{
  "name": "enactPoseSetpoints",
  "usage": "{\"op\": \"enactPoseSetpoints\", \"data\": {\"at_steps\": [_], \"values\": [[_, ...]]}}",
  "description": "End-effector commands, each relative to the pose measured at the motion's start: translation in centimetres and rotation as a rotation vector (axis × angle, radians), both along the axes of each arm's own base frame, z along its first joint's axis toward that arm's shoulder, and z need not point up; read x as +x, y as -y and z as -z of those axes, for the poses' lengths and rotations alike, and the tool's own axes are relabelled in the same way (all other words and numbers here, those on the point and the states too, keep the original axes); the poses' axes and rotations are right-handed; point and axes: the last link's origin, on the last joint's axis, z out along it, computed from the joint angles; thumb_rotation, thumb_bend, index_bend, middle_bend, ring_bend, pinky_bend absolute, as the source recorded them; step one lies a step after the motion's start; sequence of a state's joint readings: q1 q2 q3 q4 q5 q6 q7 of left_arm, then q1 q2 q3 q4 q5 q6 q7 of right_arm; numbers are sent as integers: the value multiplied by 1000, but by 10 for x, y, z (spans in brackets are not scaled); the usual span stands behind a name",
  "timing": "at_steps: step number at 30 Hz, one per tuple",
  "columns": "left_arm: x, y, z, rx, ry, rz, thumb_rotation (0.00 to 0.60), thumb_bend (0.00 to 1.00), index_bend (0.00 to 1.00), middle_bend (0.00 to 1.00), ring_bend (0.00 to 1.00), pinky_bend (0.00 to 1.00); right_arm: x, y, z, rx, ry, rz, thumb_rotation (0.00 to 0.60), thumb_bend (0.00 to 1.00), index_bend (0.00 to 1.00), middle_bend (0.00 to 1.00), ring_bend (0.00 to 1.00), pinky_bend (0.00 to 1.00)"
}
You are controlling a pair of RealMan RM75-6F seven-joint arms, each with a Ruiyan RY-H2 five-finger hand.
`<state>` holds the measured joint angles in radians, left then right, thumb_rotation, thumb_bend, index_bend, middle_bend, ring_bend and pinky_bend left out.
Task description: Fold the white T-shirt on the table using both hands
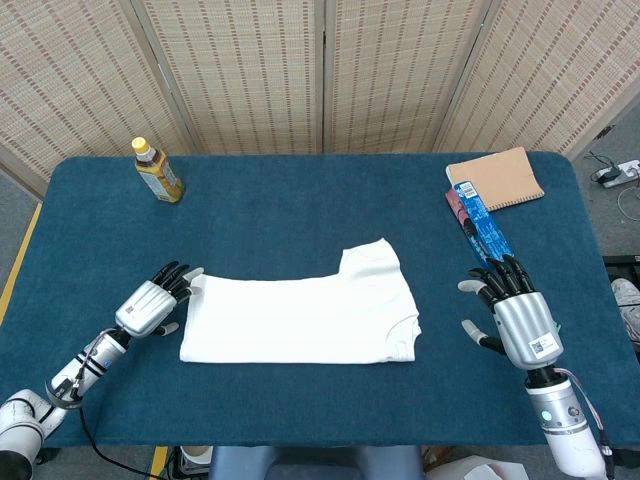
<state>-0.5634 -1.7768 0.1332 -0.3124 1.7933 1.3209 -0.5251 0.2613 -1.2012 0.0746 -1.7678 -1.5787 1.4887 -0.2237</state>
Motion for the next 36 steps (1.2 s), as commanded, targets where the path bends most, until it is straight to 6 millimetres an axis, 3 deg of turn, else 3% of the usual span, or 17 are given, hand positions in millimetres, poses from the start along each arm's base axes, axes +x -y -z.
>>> {"op": "enactPoseSetpoints", "data": {"at_steps": [1, 15, 24, 36], "values": [[2, -1, 3, -2, 5, -2, 600, 147, 302, 85, 31, 29, 0, 0, 0, -3, 1, 1, 600, 185, 367, 285, 121, 79], [11, -5, 15, -23, 68, -28, 600, 147, 319, 87, 34, 29, -2, -2, -4, -25, 12, 12, 600, 185, 376, 285, 122, 79], [17, -5, 20, -49, 113, -44, 600, 152, 391, 101, 39, 29, -5, -1, -5, -35, 22, 16, 600, 186, 381, 285, 121, 79], [24, -4, 26, -76, 149, -45, 600, 395, 529, 149, 74, 29, -7, -2, -5, -41, 27, 19, 600, 186, 403, 285, 121, 79]]}}
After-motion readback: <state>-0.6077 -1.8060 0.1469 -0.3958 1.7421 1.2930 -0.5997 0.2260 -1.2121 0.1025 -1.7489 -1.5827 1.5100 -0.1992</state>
